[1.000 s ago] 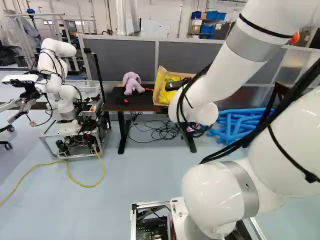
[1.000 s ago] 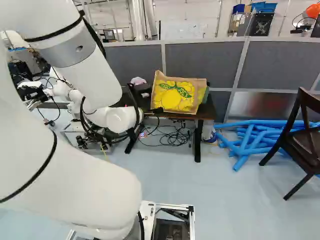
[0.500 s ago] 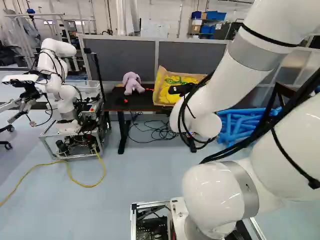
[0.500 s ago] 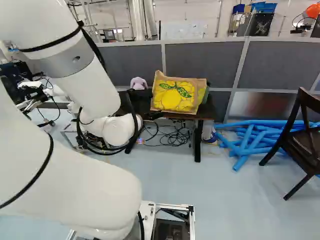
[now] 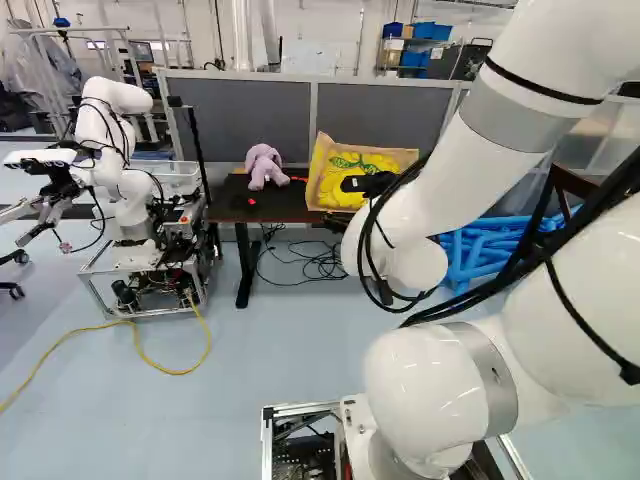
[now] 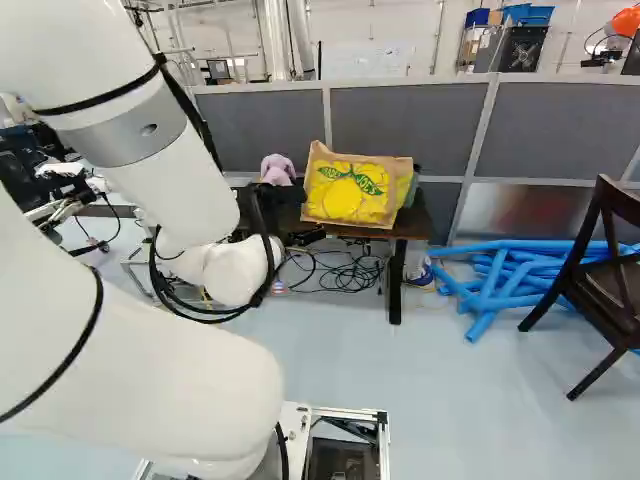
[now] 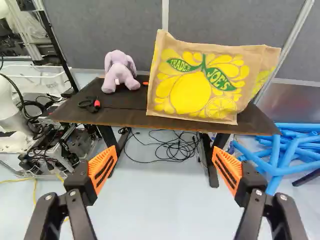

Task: Pick up the bag on the ground and place it on the table

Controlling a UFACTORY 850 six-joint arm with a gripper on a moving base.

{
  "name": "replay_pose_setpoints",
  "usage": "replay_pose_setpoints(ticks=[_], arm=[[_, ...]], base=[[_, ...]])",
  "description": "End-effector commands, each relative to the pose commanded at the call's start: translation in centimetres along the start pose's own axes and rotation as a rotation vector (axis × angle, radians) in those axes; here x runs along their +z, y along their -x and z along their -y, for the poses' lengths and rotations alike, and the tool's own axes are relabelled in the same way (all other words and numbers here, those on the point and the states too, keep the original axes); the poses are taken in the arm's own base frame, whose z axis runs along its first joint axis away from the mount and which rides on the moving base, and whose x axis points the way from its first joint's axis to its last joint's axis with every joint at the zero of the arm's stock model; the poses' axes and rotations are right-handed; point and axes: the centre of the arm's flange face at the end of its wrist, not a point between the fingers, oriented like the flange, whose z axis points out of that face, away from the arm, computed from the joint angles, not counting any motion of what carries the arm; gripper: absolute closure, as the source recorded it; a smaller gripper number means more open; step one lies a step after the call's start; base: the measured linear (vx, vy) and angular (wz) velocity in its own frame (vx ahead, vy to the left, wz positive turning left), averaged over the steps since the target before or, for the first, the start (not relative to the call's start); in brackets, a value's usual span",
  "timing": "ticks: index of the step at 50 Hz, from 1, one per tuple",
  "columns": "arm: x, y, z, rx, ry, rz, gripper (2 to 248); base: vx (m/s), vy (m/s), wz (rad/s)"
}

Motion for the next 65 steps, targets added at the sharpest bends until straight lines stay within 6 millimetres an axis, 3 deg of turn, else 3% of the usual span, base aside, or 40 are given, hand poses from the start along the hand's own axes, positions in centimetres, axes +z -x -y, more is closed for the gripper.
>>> replay_pose_setpoints(ticks=[65], arm=[[-0.11,0.11,0.0,0.004,0.0,-0.004,3]], base=[[0.0,0.0,0.0]])
